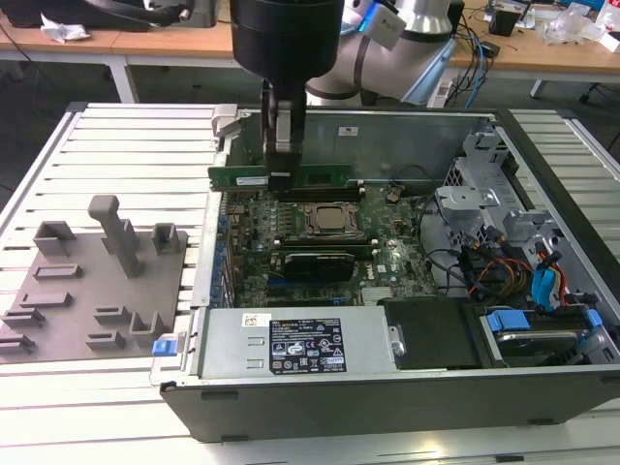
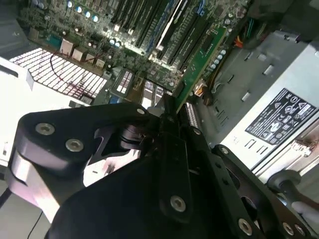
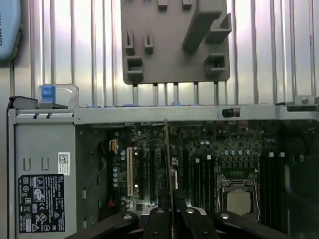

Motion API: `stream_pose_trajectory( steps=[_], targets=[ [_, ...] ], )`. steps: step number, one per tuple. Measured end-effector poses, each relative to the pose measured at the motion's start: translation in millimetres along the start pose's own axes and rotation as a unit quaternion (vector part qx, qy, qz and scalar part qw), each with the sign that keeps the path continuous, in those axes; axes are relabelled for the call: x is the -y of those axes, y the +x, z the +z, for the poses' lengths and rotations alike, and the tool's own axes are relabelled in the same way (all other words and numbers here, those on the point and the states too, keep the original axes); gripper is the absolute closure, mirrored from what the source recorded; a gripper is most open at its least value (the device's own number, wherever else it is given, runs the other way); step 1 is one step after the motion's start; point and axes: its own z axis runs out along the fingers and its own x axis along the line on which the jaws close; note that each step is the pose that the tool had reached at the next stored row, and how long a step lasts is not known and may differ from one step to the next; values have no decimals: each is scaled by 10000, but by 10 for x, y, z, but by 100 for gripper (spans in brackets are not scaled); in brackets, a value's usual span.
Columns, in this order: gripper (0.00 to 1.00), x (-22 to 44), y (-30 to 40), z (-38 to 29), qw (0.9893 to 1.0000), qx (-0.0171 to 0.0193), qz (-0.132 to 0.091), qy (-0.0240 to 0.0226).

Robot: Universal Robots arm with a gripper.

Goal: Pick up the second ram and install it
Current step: 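Pick up the second ram and move it above second insertion slot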

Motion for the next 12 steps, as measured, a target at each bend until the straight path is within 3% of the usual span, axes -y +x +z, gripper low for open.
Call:
stream_pose_trajectory(
  steps=[4,12],
  targets=[
    [86,97,-3,-2,10000,0,0,0],
    [86,418,-14,-11,10000,0,0,-3]
  ],
)
